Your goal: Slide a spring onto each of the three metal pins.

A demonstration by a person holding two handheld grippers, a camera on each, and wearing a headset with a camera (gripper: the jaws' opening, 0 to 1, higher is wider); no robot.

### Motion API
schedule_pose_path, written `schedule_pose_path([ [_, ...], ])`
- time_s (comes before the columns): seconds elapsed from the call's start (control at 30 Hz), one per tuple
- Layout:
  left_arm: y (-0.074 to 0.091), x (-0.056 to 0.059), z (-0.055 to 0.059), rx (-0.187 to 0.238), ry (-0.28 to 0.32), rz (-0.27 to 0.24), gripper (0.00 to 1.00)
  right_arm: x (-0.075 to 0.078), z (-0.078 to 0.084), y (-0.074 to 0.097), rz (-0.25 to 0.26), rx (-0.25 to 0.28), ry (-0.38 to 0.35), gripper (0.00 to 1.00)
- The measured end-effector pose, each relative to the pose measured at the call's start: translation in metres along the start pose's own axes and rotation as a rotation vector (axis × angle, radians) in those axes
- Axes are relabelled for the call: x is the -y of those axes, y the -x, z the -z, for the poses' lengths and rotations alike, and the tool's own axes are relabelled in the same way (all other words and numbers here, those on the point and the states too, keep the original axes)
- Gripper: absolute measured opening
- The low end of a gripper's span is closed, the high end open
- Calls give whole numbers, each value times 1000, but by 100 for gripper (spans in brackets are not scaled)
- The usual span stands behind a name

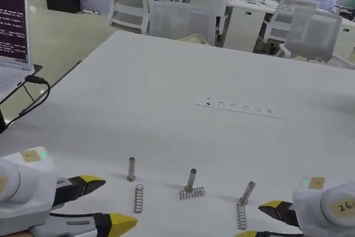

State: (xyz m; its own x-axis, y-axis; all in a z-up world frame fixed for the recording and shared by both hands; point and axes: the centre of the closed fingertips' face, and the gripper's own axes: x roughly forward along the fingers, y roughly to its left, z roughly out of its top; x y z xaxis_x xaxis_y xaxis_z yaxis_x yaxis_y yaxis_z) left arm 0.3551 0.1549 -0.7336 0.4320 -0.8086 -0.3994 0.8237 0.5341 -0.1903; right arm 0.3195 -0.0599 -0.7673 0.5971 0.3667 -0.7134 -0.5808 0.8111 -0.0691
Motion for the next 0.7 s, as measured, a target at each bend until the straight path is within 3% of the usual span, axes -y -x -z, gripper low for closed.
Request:
schedule_pose_path([
  [0.3,9,13,-1,32,-10,74,69,5,6,-6,23,-38,-23,34],
  [0.7,9,18,-2,32,-18,90,70,10,6,-19,58,-90,-64,29],
])
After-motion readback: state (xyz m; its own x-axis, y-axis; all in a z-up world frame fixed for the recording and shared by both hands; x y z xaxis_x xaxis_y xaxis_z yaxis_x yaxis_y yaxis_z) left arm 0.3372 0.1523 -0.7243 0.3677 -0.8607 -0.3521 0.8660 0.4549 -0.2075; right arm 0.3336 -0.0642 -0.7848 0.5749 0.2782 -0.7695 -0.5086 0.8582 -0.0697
